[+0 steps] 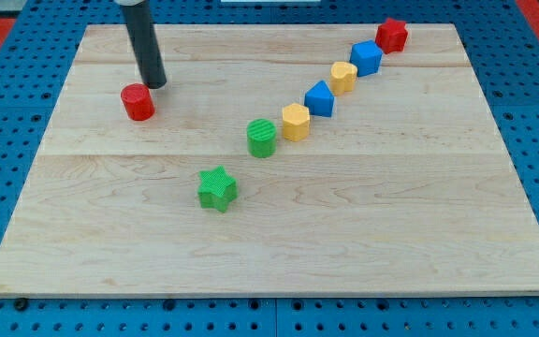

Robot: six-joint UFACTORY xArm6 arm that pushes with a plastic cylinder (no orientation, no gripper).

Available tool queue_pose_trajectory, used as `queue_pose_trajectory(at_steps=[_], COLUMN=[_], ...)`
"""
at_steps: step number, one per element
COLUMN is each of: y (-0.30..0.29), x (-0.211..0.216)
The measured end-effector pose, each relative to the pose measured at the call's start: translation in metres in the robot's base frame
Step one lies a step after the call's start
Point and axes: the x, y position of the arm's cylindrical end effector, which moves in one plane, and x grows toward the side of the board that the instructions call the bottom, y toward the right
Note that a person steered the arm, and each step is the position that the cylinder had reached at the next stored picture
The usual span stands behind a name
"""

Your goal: Slide the yellow heart slightly right and down

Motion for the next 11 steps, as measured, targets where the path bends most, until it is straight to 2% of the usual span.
queue_pose_trajectory(at_steps=[2, 4, 5, 6, 11], y=[-0.010, 0.073, 0.115, 0.168, 0.330], x=[0.015, -0.011, -0.039, -0.043, -0.014])
